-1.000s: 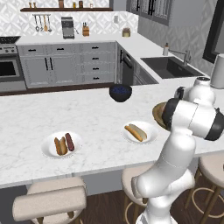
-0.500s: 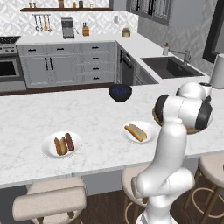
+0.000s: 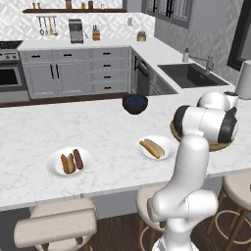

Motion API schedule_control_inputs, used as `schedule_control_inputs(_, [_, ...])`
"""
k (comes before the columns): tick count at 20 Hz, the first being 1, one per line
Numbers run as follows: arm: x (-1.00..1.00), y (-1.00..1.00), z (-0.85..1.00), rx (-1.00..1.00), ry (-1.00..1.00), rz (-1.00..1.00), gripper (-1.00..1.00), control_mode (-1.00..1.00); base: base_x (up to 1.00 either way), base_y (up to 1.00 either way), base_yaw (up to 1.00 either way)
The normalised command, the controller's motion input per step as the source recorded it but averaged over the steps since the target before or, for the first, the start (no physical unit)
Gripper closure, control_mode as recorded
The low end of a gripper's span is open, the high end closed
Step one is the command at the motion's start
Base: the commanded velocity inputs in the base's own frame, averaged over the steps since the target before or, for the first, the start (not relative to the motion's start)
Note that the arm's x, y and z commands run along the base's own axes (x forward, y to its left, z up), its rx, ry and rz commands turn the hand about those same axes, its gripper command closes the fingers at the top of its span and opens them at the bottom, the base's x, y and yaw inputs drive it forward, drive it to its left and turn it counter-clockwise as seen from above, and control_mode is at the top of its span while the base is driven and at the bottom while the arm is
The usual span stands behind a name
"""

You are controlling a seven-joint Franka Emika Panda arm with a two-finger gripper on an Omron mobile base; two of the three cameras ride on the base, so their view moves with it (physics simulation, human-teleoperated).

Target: Place one bun and one sausage from the bowl on each plate.

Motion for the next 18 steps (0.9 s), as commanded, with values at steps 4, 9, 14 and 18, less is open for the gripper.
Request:
schedule_control_inputs(4, [0.29,0.11,-0.1,0.0,0.0,0.07,-1.0,-1.0,0.0,0.0,0.0])
schedule_control_inputs(9, [0.32,0.14,-0.39,-0.03,0.0,0.06,-1.0,-1.0,0.0,0.0,0.0])
schedule_control_inputs(14, [0.2,0.02,-0.37,-0.02,0.0,0.07,-1.0,-1.0,0.0,0.0,0.0])
schedule_control_inputs(18, [0.1,0.0,-0.42,-0.03,0.0,0.07,-1.0,-1.0,0.0,0.0,0.0])
